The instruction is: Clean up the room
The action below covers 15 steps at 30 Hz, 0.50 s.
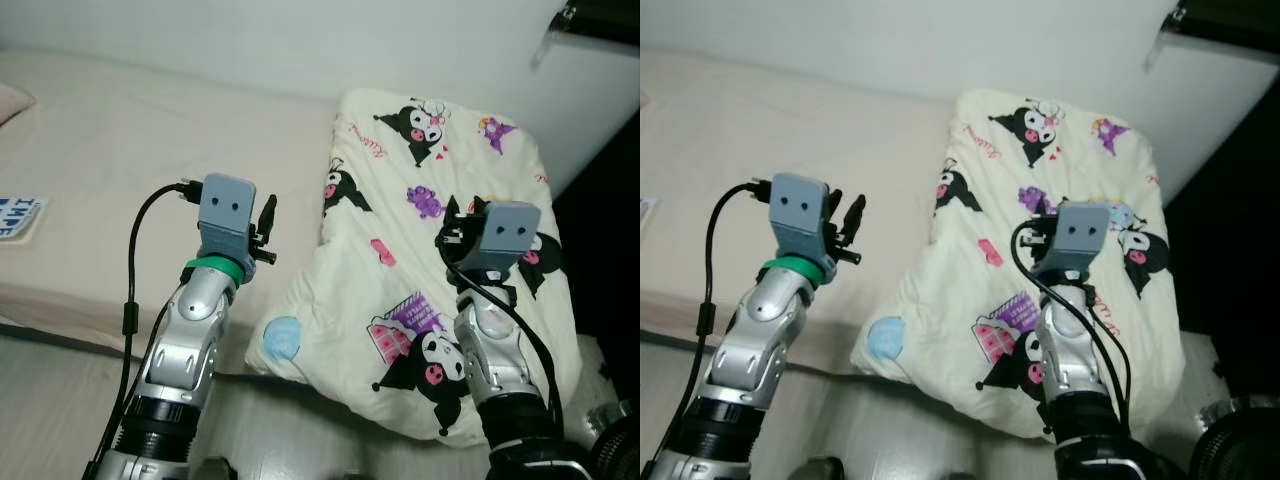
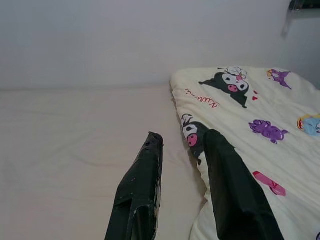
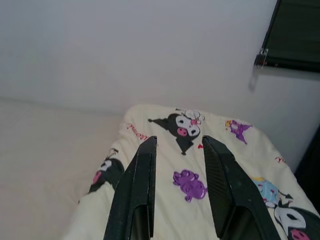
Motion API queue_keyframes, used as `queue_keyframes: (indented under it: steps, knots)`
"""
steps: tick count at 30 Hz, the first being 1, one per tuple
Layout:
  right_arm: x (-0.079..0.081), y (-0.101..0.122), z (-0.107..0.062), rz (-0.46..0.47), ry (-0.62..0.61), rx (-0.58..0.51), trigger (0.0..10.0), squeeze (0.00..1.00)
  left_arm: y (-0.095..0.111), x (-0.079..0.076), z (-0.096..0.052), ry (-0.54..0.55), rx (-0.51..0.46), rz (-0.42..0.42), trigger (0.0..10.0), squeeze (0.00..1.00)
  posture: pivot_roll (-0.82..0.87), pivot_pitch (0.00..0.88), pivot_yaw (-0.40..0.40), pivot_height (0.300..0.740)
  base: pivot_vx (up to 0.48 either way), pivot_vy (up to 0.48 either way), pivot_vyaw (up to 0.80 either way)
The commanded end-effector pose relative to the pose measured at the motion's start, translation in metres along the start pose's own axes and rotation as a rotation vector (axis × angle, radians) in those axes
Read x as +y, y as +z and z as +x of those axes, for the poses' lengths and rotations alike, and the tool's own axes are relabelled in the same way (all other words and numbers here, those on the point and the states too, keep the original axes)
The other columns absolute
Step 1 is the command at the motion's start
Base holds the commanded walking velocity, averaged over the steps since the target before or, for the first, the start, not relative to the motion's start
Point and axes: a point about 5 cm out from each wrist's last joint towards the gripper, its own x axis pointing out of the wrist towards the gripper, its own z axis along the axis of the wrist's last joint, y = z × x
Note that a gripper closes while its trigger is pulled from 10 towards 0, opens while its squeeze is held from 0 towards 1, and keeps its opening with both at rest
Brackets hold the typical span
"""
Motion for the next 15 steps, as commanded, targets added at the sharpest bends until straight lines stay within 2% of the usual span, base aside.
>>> queue_keyframes:
  steps: [1,2,4,11,15]
  knots:
    - [0.001,-0.007,-0.004,0.013,-0.009,0.026,10.0,0.0,-0.007,0.0,-0.003,-0.006,0.028,0.002,10.0,0.0,0.02,0.0,0.007,0.735,0.0,0.0,0.0]
    - [0.013,-0.008,-0.005,0.038,0.004,0.027,10.0,0.0,-0.009,0.002,-0.004,0.003,0.033,0.007,10.0,0.0,0.03,0.009,0.002,0.739,0.0,0.0,0.0]
    - [0.021,-0.008,-0.007,0.055,0.025,0.025,10.0,0.0,-0.01,0.002,-0.004,0.011,0.035,0.009,10.0,0.0,0.04,0.019,0.0,0.739,0.0,0.0,0.0]
    - [0.03,-0.01,-0.013,0.079,0.054,0.036,10.0,0.0,-0.014,0.001,-0.008,0.016,0.044,0.008,10.0,0.0,0.04,0.033,-0.002,0.739,0.0,0.0,0.0]
    - [0.044,-0.012,-0.021,0.109,0.08,0.045,10.0,0.0,-0.023,-0.004,-0.013,-0.016,0.066,0.038,10.0,0.0,0.01,0.03,0.022,0.739,0.0,0.0,0.0]
